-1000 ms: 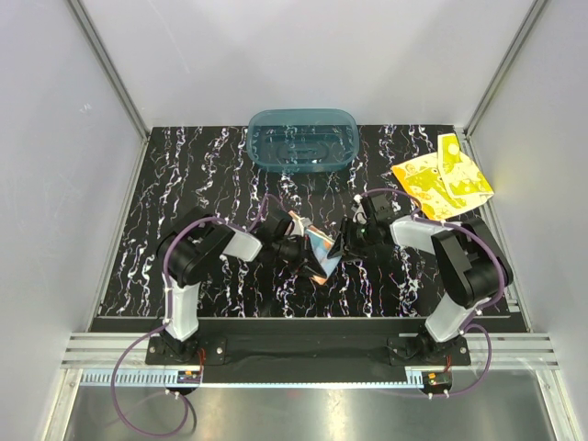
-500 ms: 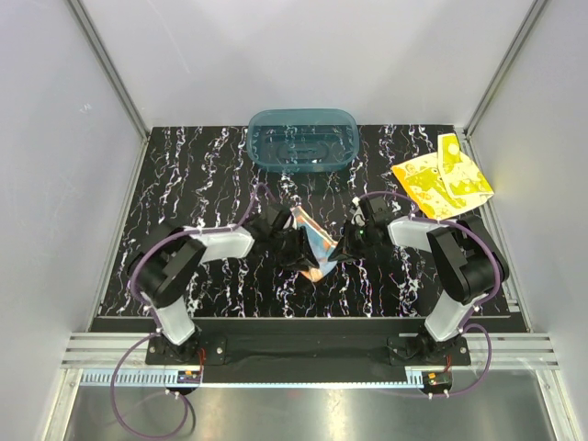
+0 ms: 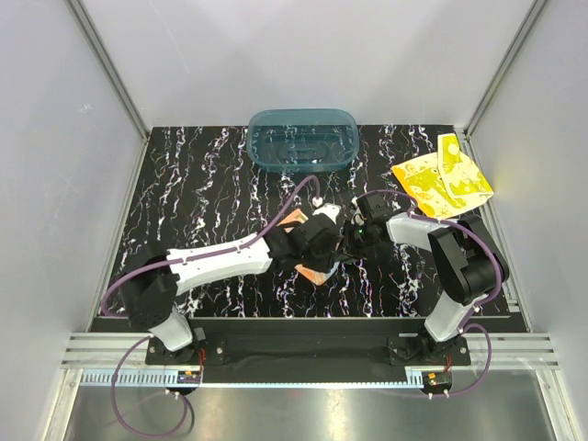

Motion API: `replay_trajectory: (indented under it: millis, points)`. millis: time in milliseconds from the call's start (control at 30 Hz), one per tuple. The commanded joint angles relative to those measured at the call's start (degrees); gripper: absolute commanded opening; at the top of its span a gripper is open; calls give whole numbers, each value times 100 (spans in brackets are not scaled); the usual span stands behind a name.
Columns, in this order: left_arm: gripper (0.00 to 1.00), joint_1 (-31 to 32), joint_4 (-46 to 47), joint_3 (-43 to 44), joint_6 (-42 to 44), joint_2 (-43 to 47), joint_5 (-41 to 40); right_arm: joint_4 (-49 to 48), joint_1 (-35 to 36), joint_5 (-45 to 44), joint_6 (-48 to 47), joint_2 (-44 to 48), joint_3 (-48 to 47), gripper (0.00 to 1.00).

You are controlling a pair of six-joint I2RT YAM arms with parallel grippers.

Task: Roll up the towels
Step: Roll the towel

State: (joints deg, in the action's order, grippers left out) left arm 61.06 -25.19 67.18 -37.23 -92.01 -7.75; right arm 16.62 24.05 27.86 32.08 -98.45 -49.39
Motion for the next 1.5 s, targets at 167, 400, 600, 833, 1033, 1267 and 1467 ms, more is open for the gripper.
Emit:
replay_trajectory:
  millis: [167, 400, 600, 833, 1033, 1267, 1467]
  points:
    - [32, 82, 22, 103, 269, -485, -298, 280, 73, -175, -184, 116, -177, 2]
    - [31, 82, 155, 111, 419, -792, -262, 298, 64, -167, -193, 81, -177, 2]
    - [31, 99, 269, 50, 480, -828, -218, 280, 64, -167, -210, -16, -203, 1]
    - [32, 240, 217, 155, 665, -792, -218, 245, 82, -149, -202, -121, -238, 1]
    - [34, 266, 58, 200, 700, -1161, -349, 245, 73, -140, -210, -130, -256, 1]
    - [37, 284, 102, -20, 735, -1328, -631, 228, 73, -105, -246, -139, -221, 0]
    - [42, 310, -47, -56, 866, -1206, -1026, 210, 73, -70, -263, -218, -229, 0]
